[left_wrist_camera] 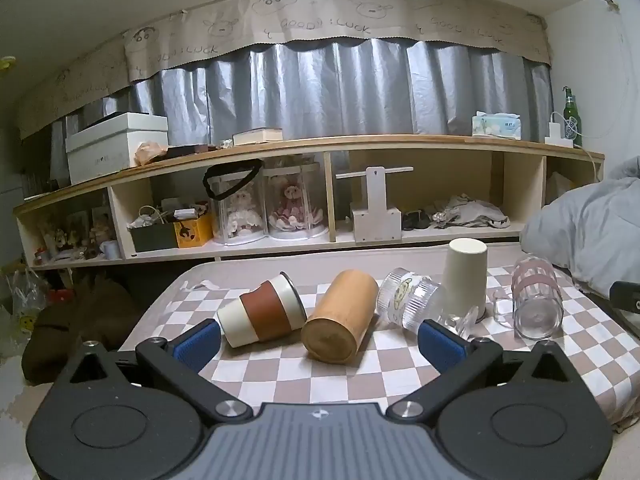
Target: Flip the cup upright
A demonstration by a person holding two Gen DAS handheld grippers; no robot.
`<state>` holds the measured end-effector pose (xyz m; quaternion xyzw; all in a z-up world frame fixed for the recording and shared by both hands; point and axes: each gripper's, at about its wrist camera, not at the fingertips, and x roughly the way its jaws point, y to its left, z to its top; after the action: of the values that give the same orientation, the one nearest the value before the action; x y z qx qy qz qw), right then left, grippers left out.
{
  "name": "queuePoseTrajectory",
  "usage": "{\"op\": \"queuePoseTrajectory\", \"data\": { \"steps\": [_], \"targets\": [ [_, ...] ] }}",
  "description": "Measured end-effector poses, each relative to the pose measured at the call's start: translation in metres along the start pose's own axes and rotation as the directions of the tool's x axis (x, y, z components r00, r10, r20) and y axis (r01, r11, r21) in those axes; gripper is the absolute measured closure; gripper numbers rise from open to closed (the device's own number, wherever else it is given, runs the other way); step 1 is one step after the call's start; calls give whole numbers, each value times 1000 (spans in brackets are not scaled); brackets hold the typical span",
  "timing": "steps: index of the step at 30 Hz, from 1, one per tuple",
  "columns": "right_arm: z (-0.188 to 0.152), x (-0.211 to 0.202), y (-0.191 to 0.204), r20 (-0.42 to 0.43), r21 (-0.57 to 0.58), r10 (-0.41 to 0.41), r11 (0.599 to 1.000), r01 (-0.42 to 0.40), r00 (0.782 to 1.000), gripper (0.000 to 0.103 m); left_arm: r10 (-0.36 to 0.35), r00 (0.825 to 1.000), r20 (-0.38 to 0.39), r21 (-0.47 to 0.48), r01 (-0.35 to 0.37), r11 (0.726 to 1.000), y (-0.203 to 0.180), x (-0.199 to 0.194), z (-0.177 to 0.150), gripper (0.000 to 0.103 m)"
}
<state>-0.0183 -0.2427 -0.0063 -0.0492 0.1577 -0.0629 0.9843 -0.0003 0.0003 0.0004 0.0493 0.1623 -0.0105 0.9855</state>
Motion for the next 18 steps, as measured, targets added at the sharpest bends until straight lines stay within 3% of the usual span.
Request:
{"op": "queuePoseTrajectory", "data": {
  "steps": [10, 18],
  "targets": [
    [0, -1, 1, 2, 0, 1, 1000, -1, 1000, 0, 0, 1000, -10, -8, 0, 1000, -1, 4, -12, 0],
    [-1, -1, 0, 1, 1, 1, 1000, -1, 1000, 0, -7, 1000, -24, -19, 6, 1000, 1, 4, -2, 0]
  ]
}}
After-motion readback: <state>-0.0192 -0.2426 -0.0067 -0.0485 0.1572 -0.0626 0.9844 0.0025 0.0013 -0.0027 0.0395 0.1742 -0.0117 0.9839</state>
